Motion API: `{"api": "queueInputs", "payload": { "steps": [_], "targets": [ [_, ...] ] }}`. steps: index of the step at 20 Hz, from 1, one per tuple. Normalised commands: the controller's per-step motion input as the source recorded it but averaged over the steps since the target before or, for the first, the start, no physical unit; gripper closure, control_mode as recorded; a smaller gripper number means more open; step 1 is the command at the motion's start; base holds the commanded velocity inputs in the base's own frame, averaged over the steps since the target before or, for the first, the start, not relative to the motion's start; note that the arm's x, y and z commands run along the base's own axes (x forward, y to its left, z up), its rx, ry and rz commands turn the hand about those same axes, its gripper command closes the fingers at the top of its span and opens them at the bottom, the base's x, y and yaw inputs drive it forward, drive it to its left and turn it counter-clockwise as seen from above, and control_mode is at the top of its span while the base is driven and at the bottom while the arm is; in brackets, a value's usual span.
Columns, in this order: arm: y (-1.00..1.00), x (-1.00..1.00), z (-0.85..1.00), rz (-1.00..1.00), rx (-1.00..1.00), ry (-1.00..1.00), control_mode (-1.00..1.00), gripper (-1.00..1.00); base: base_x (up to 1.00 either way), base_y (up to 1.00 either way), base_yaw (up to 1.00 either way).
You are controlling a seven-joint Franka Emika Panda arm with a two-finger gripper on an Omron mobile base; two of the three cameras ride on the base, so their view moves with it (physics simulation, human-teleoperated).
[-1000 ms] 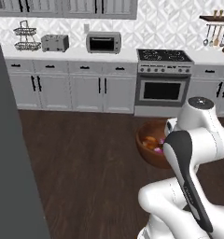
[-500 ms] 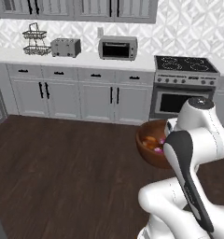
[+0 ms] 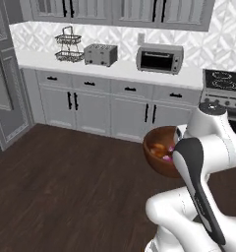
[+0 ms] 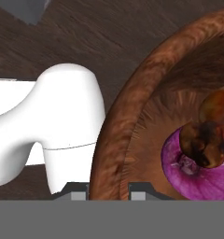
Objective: Pick the chicken drumstick and onion from their plates and place them in the bowl. Then put the bowl in the fridge.
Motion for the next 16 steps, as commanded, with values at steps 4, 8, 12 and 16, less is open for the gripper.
{"api": "queueInputs", "payload": {
  "steps": [4, 8, 12, 16],
  "targets": [
    [0.00, 0.00, 0.00, 0.00, 0.00, 0.00, 1.00, 1.00, 1.00, 0.00, 0.37],
    [0.00, 0.00, 0.00, 0.00, 0.00, 0.00, 1.00, 1.00, 1.00, 0.00, 0.38],
    [0.00, 0.00, 0.00, 0.00, 0.00, 0.00, 1.00, 1.00, 1.00, 0.00, 0.47],
    [0.00, 0.00, 0.00, 0.00, 0.00, 0.00, 1.00, 1.00, 1.00, 0.00, 0.51]
  ]
}}
